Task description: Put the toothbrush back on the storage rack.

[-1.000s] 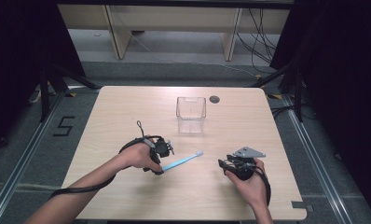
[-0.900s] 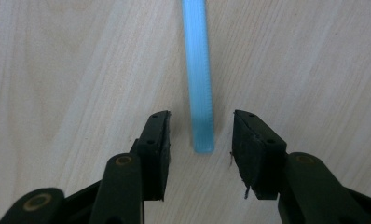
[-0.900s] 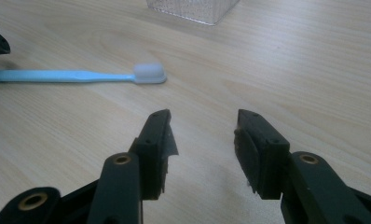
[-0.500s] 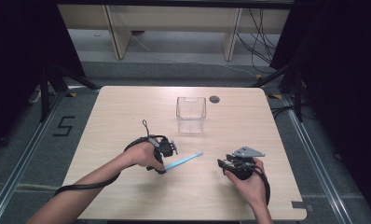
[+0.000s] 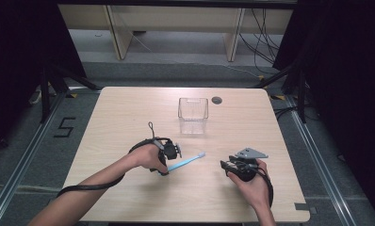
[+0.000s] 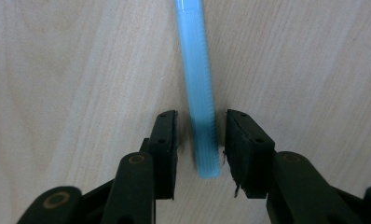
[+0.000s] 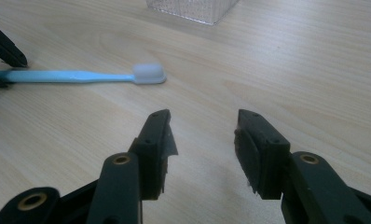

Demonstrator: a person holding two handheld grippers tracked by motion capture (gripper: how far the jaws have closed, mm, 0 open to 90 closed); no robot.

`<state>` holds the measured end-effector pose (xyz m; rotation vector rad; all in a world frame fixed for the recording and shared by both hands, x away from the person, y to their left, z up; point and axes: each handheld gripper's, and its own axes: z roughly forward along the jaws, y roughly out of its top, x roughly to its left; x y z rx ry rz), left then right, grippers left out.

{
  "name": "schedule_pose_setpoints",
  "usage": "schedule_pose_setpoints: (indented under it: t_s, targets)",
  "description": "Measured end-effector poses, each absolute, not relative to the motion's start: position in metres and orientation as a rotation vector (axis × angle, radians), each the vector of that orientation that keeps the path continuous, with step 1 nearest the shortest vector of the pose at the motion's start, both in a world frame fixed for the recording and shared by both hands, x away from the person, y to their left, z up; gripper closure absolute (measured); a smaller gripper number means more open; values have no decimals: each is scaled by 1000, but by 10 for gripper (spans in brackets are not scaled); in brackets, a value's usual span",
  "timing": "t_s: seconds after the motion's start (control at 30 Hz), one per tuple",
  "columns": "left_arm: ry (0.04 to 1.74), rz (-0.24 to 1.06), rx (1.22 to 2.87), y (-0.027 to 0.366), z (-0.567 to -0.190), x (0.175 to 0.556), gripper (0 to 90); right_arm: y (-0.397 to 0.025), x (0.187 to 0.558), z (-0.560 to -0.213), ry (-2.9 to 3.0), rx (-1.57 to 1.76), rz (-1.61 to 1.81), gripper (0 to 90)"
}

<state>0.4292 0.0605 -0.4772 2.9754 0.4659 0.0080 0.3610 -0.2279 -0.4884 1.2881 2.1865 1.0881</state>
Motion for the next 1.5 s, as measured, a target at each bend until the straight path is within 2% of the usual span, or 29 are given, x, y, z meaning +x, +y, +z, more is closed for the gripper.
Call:
schedule_pose_setpoints:
  t_s: [0.23, 0.5, 0.8, 1.2, 1.5]
  targets:
    - [472, 23, 2985, 59, -478, 427, 666, -228, 361, -488, 2183, 1282, 1100, 553]
    - [491, 27, 3001, 55, -478, 421, 772, -228, 361, -485, 2184, 1258, 1128, 547]
    - [528, -2, 2987, 57, -477, 419, 783, -229, 359, -486, 2179, 1310, 1104, 547]
    - [522, 82, 2819, 71, -458, 409, 783, -229, 357, -484, 2124, 1335, 1139, 549]
    - [551, 97, 2716, 81, -452, 401, 783, -224, 360, -490, 2142, 1311, 1176, 547]
